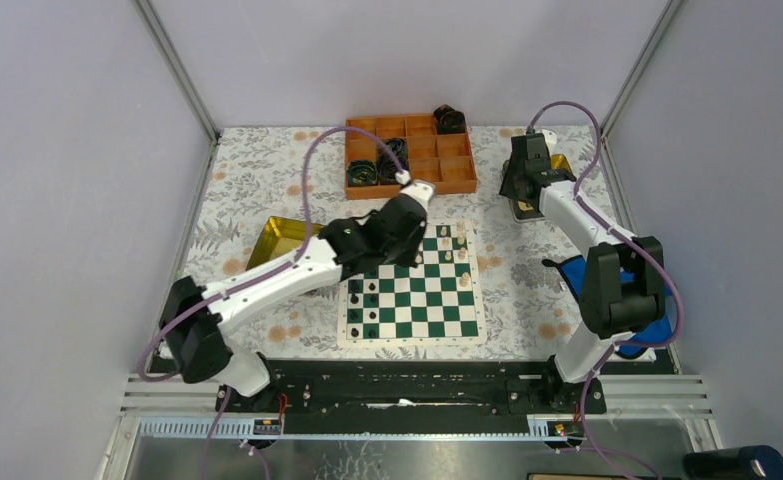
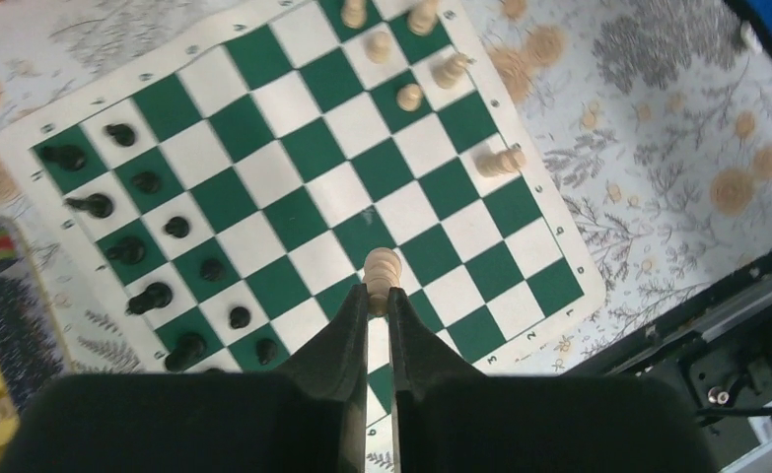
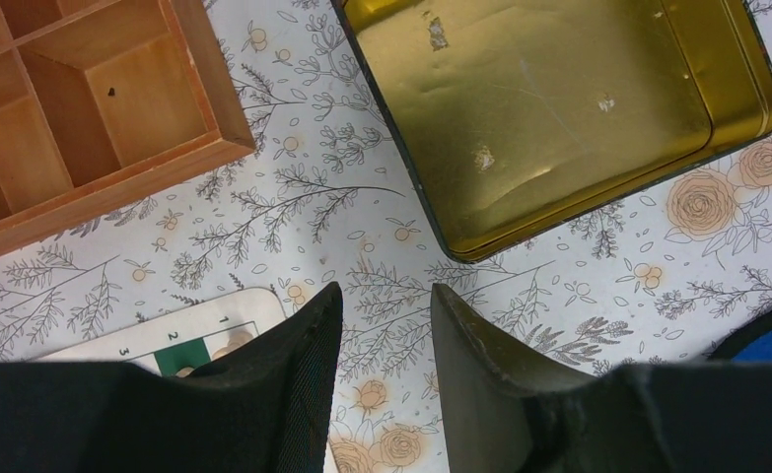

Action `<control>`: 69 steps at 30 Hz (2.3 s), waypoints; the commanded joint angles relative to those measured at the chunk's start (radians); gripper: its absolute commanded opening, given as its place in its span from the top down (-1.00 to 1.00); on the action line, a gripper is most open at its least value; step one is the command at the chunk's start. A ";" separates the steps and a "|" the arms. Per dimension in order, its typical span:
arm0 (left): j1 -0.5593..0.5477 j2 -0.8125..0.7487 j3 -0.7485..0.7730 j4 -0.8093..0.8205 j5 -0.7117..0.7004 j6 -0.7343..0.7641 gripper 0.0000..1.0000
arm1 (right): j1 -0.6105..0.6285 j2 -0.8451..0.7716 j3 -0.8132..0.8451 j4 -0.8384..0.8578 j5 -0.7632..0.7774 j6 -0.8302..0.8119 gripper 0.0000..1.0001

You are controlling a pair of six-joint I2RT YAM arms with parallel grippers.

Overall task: Set up the chess pieces on the board
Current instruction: Place the chess piece on the chessboard.

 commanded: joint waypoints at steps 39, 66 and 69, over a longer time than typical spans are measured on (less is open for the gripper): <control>-0.247 0.496 0.271 0.126 0.016 0.088 0.99 | -0.192 0.013 0.048 0.038 -0.087 0.019 0.09; -0.247 0.588 0.325 0.121 -0.074 0.062 0.94 | -0.192 0.041 0.057 0.053 -0.128 0.030 0.09; -0.248 0.589 0.317 0.120 -0.074 0.062 0.93 | -0.192 0.039 0.054 0.052 -0.128 0.030 0.09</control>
